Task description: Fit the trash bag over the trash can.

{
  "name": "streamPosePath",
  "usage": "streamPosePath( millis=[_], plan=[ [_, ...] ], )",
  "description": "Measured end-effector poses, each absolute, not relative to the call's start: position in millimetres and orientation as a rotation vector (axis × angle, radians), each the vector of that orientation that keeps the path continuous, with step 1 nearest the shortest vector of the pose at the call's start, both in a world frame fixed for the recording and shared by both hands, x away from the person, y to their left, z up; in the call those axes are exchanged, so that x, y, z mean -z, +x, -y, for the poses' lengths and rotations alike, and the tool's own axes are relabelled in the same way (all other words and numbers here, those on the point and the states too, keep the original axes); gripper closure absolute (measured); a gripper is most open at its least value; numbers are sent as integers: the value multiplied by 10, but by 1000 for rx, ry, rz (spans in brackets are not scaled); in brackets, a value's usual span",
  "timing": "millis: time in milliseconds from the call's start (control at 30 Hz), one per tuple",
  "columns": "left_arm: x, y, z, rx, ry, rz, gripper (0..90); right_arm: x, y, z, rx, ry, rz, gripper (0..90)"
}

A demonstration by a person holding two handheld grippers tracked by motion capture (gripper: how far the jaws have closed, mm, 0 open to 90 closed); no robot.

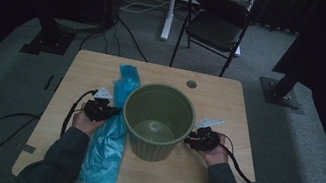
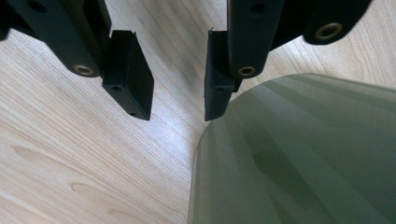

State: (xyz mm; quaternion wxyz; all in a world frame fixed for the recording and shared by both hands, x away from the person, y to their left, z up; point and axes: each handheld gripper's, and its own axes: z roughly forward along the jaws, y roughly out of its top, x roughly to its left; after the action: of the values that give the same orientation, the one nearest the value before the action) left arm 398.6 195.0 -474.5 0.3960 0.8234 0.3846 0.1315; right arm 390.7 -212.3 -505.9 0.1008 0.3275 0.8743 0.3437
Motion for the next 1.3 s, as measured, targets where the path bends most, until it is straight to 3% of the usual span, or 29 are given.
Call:
streamPosePath(
  millis=[933, 1300],
  plan=[
    [4072, 3976, -2047, -356, 1982, -878, 890, 4865, 3991, 2083, -1052, 938, -2529, 716],
    [3876, 4027, -2090, -286, 1935, -842, 890, 4804, 4065, 2090, -1088, 945, -2537, 723]
  ],
)
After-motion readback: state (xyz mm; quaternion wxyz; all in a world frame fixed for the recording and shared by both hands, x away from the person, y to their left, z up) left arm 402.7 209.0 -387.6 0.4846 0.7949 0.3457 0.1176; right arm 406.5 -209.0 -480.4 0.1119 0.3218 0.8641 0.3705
